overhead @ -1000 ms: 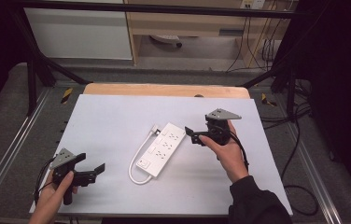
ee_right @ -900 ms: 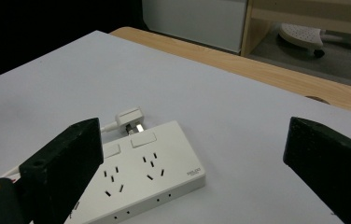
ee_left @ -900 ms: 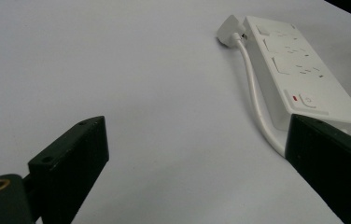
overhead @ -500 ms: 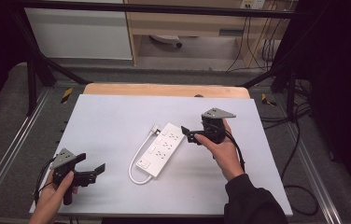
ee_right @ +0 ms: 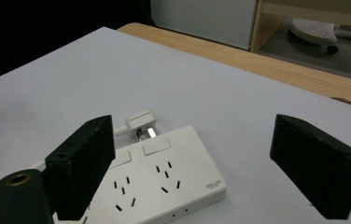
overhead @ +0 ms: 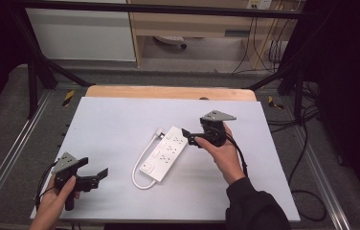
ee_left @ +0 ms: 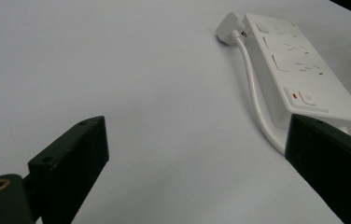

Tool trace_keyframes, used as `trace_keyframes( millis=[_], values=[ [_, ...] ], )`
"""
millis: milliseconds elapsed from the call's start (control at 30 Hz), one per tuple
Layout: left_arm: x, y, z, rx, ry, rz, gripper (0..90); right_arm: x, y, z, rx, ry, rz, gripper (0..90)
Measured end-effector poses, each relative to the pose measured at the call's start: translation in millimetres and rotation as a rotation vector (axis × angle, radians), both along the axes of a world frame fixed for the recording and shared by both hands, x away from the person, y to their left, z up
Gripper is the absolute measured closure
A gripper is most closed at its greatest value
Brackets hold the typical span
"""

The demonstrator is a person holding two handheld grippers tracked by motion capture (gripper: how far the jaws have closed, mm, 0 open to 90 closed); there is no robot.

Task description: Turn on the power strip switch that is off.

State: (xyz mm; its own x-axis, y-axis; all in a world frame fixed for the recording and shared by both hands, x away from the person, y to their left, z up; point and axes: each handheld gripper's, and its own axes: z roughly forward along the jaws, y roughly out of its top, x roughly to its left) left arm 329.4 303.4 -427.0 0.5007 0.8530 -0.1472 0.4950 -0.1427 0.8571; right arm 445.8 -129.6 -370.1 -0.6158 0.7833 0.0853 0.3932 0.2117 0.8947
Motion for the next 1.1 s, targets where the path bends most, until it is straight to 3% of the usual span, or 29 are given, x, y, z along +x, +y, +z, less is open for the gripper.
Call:
trace_keyframes(
  millis=[400, 700, 1100],
  values=[
    [0.0, 0.0, -0.3, -0.001, 0.003, 0.0, 6.2, 1.9, 9.3, -1.9, 0.005, -0.013, 0.023, 37.4],
    [0.0, -0.2, -0.5, 0.003, 0.004, -0.003, 6.2, 2.7, 17.5, -7.2, -0.018, -0.03, 0.036, 63.1],
    [-0.1, -0.5, -0.6, 0.008, 0.004, -0.005, 6.2, 5.3, 30.0, -14.5, -0.006, -0.053, 0.056, 79.6]
  ],
)
